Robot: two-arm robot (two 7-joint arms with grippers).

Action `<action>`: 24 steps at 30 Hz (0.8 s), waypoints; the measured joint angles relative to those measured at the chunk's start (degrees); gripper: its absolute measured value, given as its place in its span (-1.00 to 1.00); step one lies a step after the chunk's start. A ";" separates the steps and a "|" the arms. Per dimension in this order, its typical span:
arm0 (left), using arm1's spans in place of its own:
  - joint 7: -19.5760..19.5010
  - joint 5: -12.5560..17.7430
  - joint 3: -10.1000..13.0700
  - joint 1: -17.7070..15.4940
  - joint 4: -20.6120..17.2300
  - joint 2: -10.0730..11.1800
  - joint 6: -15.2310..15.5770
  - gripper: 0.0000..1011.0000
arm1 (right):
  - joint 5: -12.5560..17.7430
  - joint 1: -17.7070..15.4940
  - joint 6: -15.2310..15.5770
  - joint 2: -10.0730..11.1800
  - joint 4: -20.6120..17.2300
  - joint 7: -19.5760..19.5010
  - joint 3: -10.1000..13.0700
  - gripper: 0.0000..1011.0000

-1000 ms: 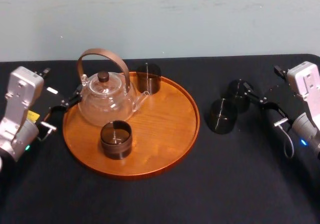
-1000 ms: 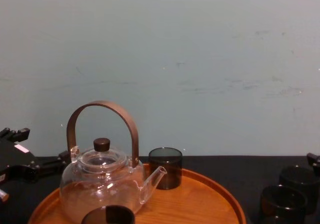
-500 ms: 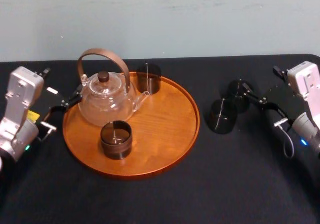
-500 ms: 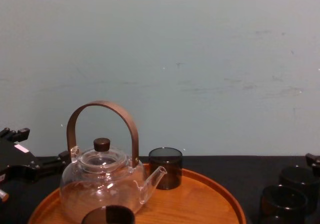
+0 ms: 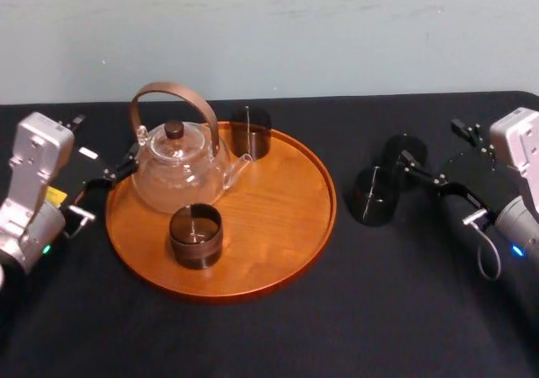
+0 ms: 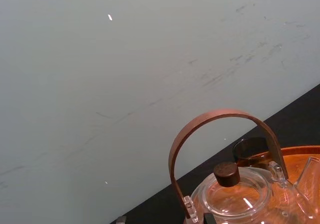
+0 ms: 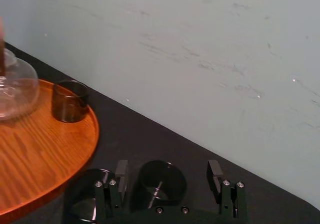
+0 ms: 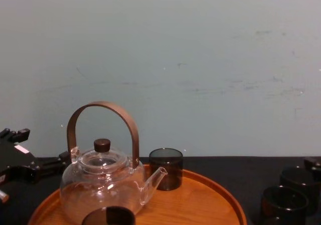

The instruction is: Pick up the glass from the table and place it on the tray.

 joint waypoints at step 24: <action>0.00 0.00 0.00 0.00 0.00 0.00 0.00 0.98 | 1.83 -6.37 2.52 -0.11 -6.12 5.26 2.34 0.98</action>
